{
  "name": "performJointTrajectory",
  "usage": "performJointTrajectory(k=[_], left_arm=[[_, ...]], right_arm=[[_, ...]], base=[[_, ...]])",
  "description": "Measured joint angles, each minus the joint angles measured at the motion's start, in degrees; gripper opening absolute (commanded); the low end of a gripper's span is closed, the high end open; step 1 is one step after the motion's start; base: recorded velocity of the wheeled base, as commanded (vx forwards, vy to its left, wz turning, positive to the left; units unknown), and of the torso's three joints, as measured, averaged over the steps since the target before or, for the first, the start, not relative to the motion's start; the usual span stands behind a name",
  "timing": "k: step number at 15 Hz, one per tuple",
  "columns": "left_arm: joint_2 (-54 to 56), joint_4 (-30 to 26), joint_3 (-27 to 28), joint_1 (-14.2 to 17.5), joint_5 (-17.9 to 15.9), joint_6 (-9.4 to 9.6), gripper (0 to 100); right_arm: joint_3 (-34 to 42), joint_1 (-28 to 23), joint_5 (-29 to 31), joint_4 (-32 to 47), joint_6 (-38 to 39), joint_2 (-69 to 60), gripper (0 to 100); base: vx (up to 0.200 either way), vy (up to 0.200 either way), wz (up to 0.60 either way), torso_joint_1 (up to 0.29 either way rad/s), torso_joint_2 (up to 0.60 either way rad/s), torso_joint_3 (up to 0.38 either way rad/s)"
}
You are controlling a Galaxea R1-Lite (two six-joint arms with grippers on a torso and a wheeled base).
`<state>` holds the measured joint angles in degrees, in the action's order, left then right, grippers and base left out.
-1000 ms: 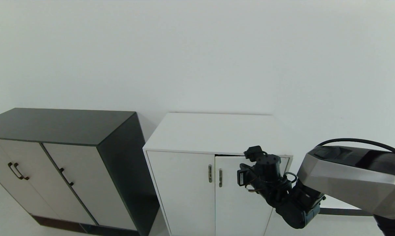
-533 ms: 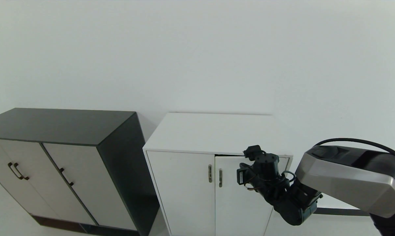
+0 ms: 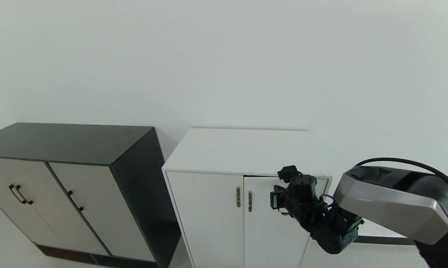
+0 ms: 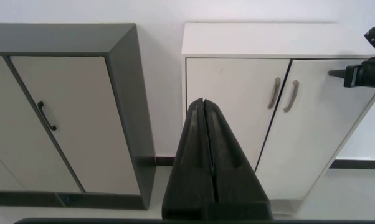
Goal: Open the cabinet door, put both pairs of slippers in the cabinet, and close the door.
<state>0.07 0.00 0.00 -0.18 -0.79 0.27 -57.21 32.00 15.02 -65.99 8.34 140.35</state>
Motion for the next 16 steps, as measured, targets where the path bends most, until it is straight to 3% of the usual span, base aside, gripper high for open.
performJointTrajectory(k=[16], left_arm=[[0.0, 0.0, 0.0, 0.0, 0.0, -0.02, 0]], right_arm=[[-3.3, -1.5, 0.1, 0.0, 0.0, 2.0, 0]], base=[[0.000, 0.000, 0.00, 0.000, 0.00, 0.000]])
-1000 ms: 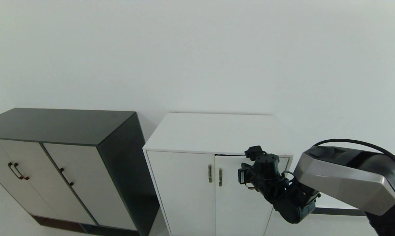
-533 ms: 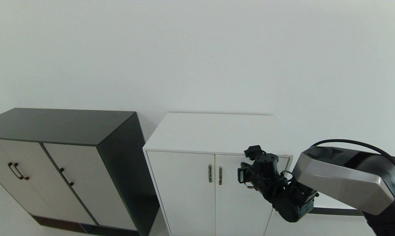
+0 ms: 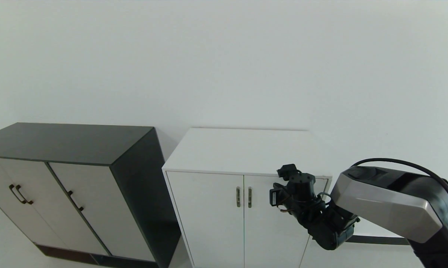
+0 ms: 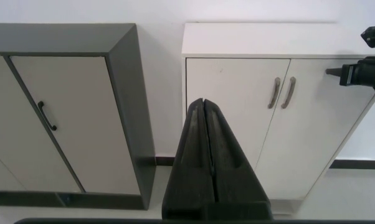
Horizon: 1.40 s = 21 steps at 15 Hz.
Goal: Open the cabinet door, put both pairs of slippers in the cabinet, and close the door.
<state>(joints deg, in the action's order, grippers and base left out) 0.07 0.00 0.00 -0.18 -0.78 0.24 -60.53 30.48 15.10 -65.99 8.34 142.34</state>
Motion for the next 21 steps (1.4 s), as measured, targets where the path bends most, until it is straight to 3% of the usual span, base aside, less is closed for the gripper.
performJointTrajectory(k=[5, 9, 13, 18, 21], left_arm=[[0.0, 0.0, 0.0, 0.0, 0.0, 0.02, 0], [0.0, 0.0, 0.0, 0.0, 0.0, -0.04, 0], [0.0, 0.0, 0.0, 0.0, 0.0, -0.06, 0], [0.0, 0.0, 0.0, 0.0, 0.1, -0.22, 0], [0.0, 0.0, 0.0, 0.0, 0.1, -0.27, 0]], right_arm=[[4.6, 0.3, 0.7, -2.6, 0.1, -1.5, 0], [18.1, 0.5, 2.1, -8.5, 0.2, -8.1, 0], [34.2, -0.1, 8.1, -11.5, 0.2, -19.2, 0], [54.0, -3.7, 11.1, -12.0, 0.1, -35.4, 0], [59.1, -4.8, 12.3, -6.1, 0.1, -46.4, 0]], base=[[0.000, 0.000, 0.00, 0.000, 0.00, 0.000], [0.000, 0.000, 0.00, 0.000, 0.00, 0.000], [0.000, 0.000, 0.00, 0.000, 0.00, 0.000], [0.000, 0.000, 0.00, 0.000, 0.00, 0.000], [0.000, 0.000, 0.00, 0.000, 0.00, 0.000]])
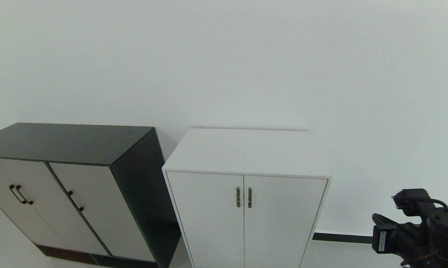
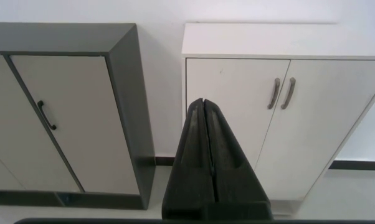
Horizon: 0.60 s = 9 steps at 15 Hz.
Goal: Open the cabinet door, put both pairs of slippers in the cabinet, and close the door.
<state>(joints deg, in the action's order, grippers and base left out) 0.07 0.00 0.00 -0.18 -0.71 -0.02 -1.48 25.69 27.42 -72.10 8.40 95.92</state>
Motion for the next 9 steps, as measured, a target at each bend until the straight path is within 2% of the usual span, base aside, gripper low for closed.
performJointTrajectory(k=[6, 9], left_arm=[[0.0, 0.0, 0.0, 0.0, 0.0, 0.02, 0], [0.0, 0.0, 0.0, 0.0, 0.0, 0.10, 0]], right_arm=[[1.4, -0.7, 0.7, 27.6, 0.5, -32.2, 0], [1.1, -1.3, -1.0, 46.8, 0.8, -55.1, 0]], base=[[0.000, 0.000, 0.00, 0.000, 0.00, 0.000], [0.000, 0.000, 0.00, 0.000, 0.00, 0.000]])
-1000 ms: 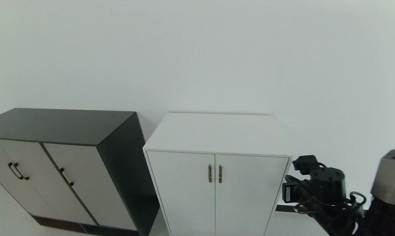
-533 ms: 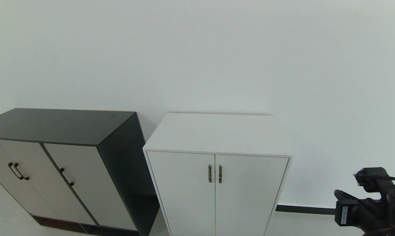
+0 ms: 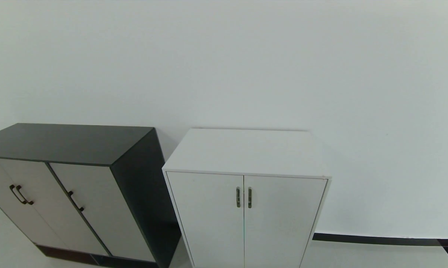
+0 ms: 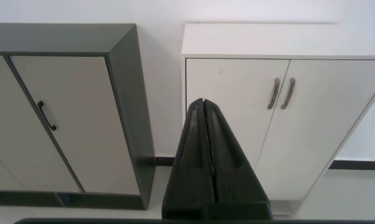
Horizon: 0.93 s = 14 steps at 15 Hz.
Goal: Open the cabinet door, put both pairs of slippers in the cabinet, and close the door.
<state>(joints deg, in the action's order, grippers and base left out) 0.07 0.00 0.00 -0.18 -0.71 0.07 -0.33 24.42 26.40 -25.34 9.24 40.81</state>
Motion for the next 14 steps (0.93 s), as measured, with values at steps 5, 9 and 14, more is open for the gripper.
performJointTrajectory(k=[5, 9, 14], left_arm=[[0.0, 0.0, 0.0, 0.0, -0.1, 0.04, 0], [0.0, 0.0, 0.0, 0.0, -0.1, 0.09, 0], [0.0, 0.0, 0.0, 0.0, -0.1, 0.09, 0]], right_arm=[[-0.7, -5.9, -19.8, 25.3, -1.9, -32.5, 0], [0.0, -7.4, -25.2, 25.5, -11.5, -37.7, 0], [0.2, -26.1, -24.9, 25.5, -10.5, -35.4, 0]], base=[[0.000, 0.000, 0.00, 0.000, 0.00, 0.000], [0.000, 0.000, 0.00, 0.000, 0.00, 0.000], [0.000, 0.000, 0.00, 0.000, 0.00, 0.000]])
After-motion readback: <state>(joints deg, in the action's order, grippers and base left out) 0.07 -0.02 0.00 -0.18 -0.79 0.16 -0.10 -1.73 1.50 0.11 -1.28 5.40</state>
